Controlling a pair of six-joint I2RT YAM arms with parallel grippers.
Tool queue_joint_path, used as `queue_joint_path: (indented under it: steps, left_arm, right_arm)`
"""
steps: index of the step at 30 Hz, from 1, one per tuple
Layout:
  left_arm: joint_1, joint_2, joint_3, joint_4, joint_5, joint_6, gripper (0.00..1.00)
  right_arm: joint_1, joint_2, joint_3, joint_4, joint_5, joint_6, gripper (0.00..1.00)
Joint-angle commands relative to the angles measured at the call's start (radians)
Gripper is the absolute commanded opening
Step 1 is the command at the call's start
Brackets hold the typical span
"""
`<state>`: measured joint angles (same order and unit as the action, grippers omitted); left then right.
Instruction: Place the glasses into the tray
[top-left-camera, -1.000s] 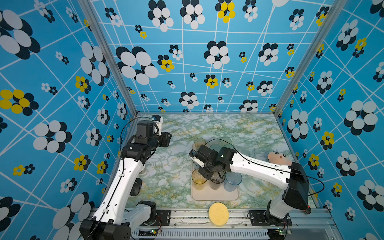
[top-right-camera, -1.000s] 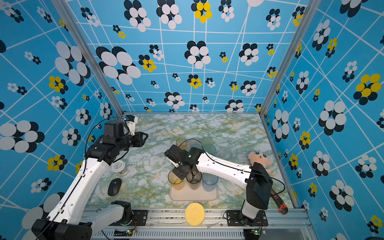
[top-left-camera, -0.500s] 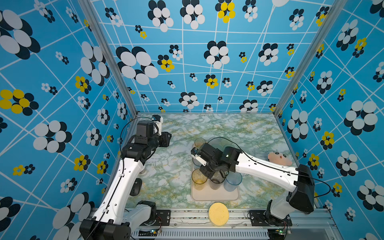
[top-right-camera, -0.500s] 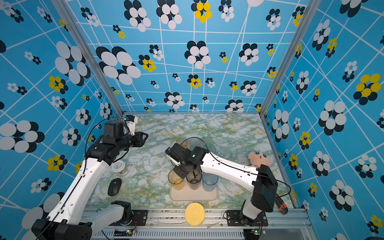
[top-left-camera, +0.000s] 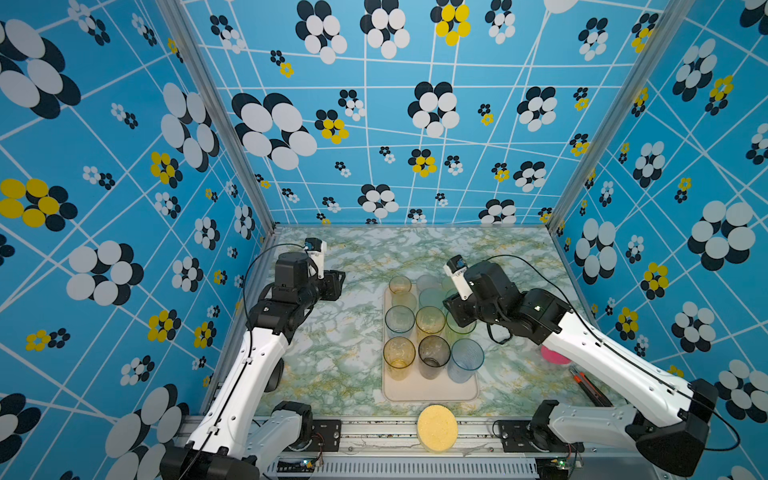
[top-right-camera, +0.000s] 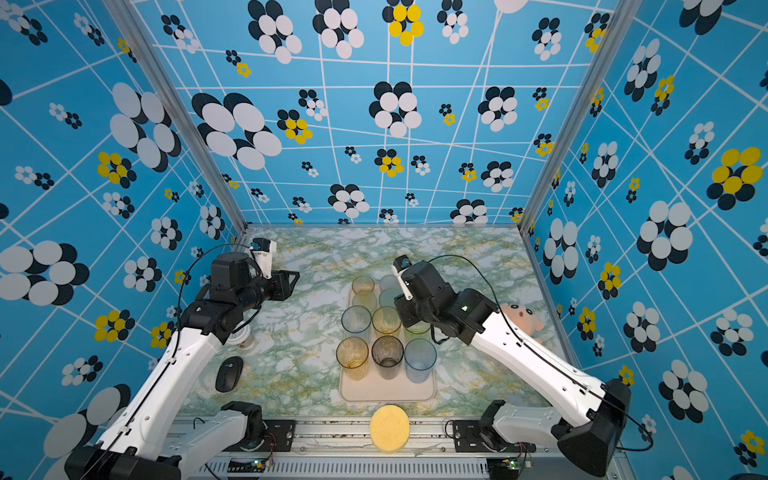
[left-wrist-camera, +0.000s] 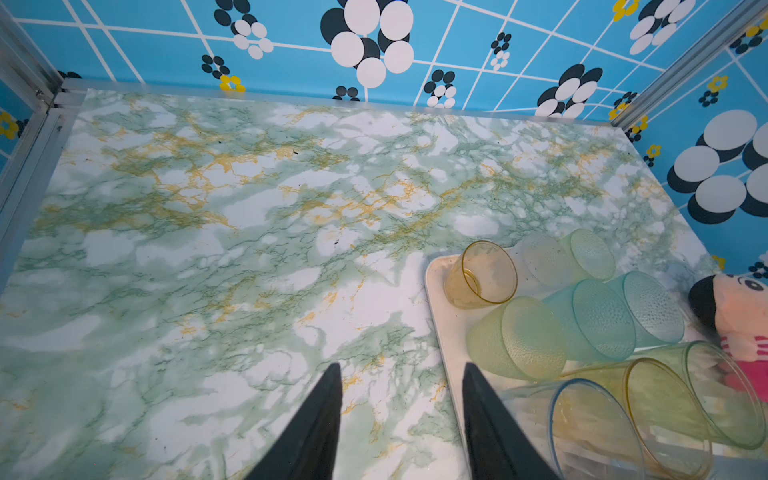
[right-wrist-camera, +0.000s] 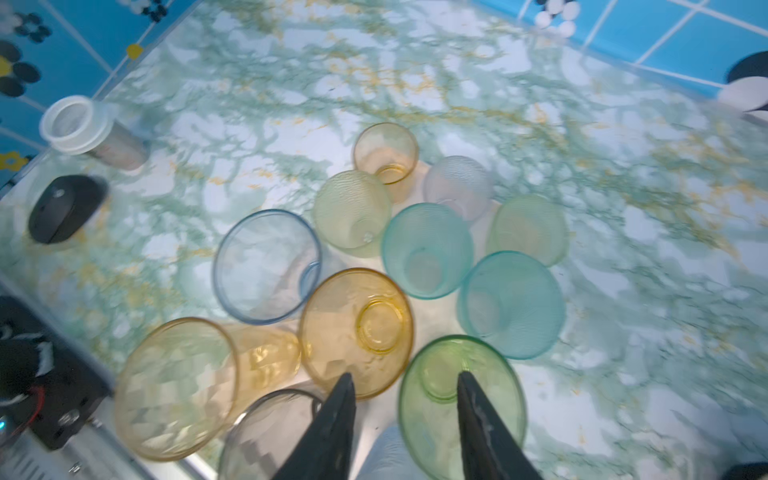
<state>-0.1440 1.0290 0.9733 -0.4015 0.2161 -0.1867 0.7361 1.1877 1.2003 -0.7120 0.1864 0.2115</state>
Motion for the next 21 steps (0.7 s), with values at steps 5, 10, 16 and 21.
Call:
queue_joint_path:
  steps: [5, 10, 16, 21]
  left_arm:
    - [0.007, 0.019, -0.066, 0.152, -0.109, 0.004, 0.99]
    - [0.015, 0.030, -0.113, 0.239, -0.237, 0.007, 0.99]
    - [0.020, 0.009, -0.229, 0.415, -0.354, 0.016, 0.99]
    - [0.027, 0.018, -0.329, 0.585, -0.434, 0.094, 0.99]
  right_arm:
    - [-0.310, -0.134, -0.159, 0.141, -0.020, 0.049, 0.59]
    - [-0.520, -0.153, -0.246, 0.212, -0.082, 0.070, 0.63]
    - [-0.737, -0.083, -0.375, 0.381, -0.160, 0.119, 0.66]
    - [-0.785, 0.031, -0.436, 0.497, -0.168, 0.116, 0.67]
